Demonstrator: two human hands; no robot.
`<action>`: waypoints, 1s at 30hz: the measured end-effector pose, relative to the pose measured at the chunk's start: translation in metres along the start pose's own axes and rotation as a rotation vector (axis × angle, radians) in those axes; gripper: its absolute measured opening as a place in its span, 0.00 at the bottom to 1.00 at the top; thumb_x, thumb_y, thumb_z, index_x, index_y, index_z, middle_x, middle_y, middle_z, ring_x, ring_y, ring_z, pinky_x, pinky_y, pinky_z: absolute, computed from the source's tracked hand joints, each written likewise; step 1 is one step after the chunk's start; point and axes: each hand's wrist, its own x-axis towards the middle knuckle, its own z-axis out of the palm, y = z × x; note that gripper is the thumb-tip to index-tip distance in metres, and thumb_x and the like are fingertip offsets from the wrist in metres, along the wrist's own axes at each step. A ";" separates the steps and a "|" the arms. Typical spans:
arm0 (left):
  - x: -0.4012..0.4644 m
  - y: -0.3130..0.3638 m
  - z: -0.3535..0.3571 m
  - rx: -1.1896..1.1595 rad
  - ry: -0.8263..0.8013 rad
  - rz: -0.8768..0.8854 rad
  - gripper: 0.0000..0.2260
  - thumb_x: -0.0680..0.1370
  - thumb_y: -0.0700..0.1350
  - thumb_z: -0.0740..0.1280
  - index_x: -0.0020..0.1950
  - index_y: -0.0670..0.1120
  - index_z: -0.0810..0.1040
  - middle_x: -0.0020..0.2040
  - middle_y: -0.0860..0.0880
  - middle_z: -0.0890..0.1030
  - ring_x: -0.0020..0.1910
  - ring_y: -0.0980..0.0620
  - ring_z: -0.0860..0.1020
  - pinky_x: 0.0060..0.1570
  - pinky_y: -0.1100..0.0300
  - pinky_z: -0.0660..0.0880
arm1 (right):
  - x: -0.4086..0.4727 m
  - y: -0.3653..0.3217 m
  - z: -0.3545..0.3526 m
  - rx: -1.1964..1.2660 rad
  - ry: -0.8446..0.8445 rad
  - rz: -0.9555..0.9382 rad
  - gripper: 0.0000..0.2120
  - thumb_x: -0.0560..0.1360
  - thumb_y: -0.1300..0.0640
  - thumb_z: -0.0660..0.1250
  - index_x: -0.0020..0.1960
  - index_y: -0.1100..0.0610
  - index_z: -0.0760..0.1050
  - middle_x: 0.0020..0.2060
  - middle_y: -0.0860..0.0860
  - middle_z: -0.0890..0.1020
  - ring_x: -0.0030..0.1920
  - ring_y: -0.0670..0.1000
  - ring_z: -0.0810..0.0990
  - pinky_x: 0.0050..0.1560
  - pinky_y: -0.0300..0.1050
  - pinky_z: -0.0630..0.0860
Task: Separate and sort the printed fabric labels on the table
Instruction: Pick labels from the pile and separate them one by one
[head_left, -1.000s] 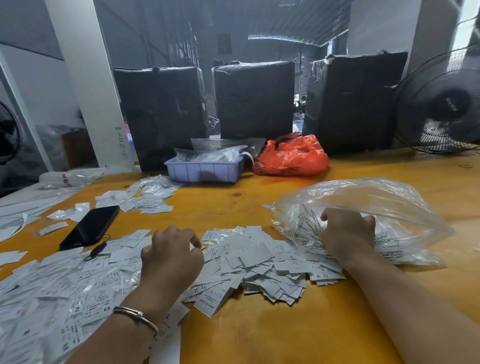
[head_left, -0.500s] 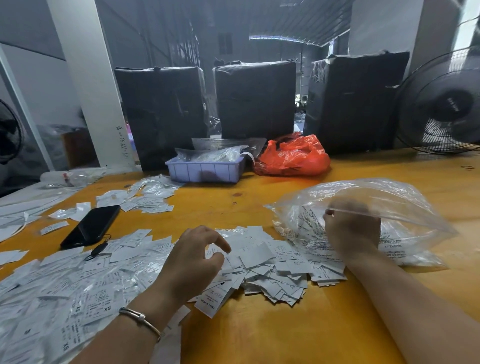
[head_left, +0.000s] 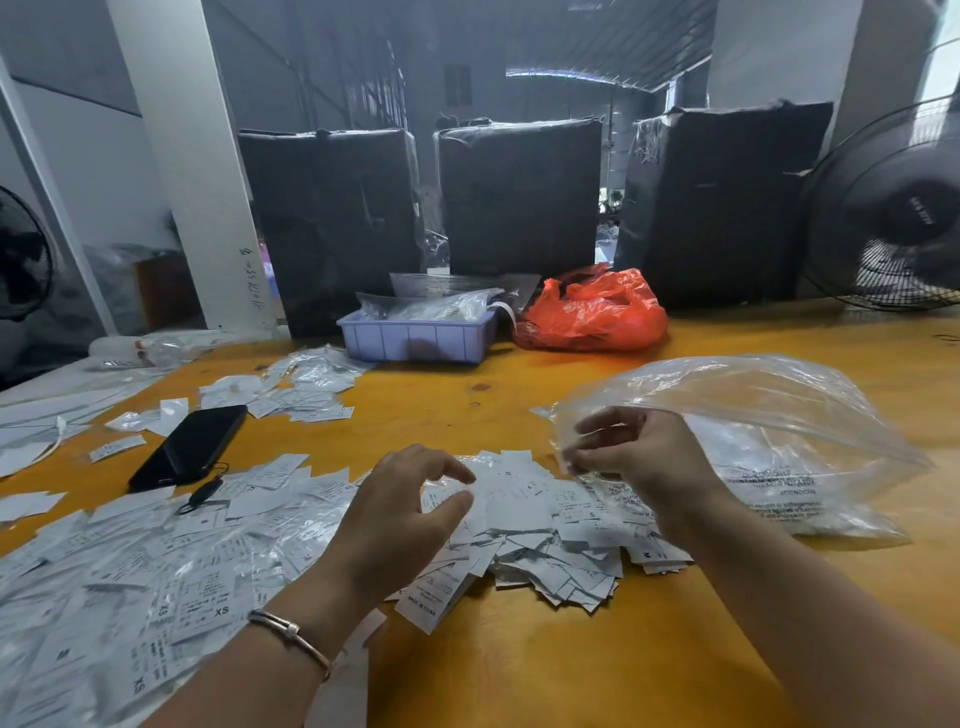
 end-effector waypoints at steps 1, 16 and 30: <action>0.000 0.002 -0.001 -0.058 0.001 -0.007 0.08 0.76 0.52 0.70 0.54 0.60 0.77 0.53 0.64 0.77 0.56 0.62 0.74 0.55 0.60 0.75 | -0.002 -0.002 0.003 0.018 -0.072 0.007 0.12 0.66 0.72 0.73 0.47 0.63 0.78 0.36 0.58 0.85 0.35 0.53 0.84 0.40 0.45 0.75; -0.004 0.021 -0.008 -0.541 -0.140 -0.086 0.02 0.75 0.38 0.71 0.46 0.41 0.82 0.37 0.44 0.85 0.36 0.51 0.82 0.36 0.64 0.76 | -0.028 -0.007 0.034 0.004 -0.360 -0.153 0.06 0.69 0.67 0.73 0.43 0.67 0.78 0.32 0.56 0.82 0.33 0.50 0.79 0.36 0.40 0.75; -0.004 0.022 -0.011 -0.495 -0.205 -0.158 0.11 0.72 0.51 0.73 0.49 0.46 0.83 0.41 0.48 0.86 0.39 0.54 0.82 0.37 0.65 0.74 | -0.027 -0.003 0.033 0.008 -0.317 -0.234 0.11 0.68 0.69 0.74 0.49 0.63 0.78 0.36 0.58 0.84 0.35 0.52 0.82 0.38 0.39 0.78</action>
